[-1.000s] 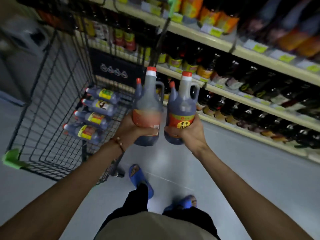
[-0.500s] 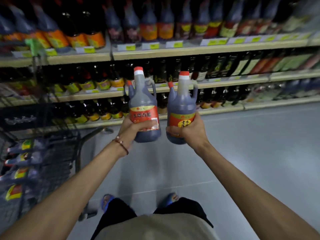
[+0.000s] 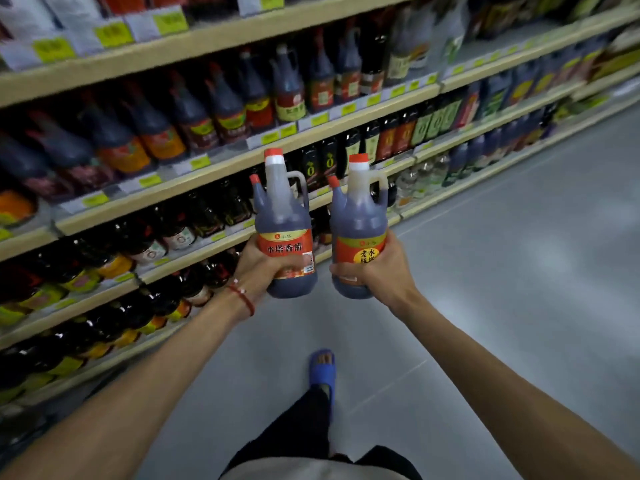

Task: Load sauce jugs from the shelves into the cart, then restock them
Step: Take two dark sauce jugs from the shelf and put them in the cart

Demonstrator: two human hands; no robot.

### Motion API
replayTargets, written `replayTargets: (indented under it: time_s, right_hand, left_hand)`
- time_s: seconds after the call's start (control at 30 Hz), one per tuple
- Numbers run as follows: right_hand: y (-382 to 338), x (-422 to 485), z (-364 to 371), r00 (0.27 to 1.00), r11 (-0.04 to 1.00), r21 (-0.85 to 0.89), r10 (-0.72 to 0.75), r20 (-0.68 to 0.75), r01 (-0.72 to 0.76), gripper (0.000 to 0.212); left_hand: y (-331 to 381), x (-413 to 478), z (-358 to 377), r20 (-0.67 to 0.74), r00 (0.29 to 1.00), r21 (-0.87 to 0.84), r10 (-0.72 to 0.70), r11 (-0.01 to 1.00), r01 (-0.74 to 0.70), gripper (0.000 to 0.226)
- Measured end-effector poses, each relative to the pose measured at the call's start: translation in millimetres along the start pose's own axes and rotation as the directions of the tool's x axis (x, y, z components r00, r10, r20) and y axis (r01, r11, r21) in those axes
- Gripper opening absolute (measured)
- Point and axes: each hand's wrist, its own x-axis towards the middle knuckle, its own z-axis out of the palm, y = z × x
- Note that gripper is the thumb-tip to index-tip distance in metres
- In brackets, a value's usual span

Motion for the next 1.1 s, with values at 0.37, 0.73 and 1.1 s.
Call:
replayTargets:
  time_s: [0.37,0.73,1.1]
  right_hand:
    - [-34.3,176.1,-125.2,0.983,0.998,0.052,-0.024,-0.182,0.034,0.088]
    - [-37.1,317.0,-267.4,0.968,0.998,0.063,0.017,-0.25,-0.002,0.094]
    - [-38.5,450.2,-453.5,0.997,0.996,-0.075,-0.058,-0.057,0.054,0.098]
  left_hand:
    - [74.5,188.9,165.6,0.142,0.986,0.169,0.086,0.98,-0.11,0.105]
    - [117.8,315.4,329.5,0.116,0.992,0.313,0.055,0.945,-0.09,0.096]
    - [147.4,366.5,514.0,-0.122,0.983,0.436,0.137,0.897,-0.071,0.102]
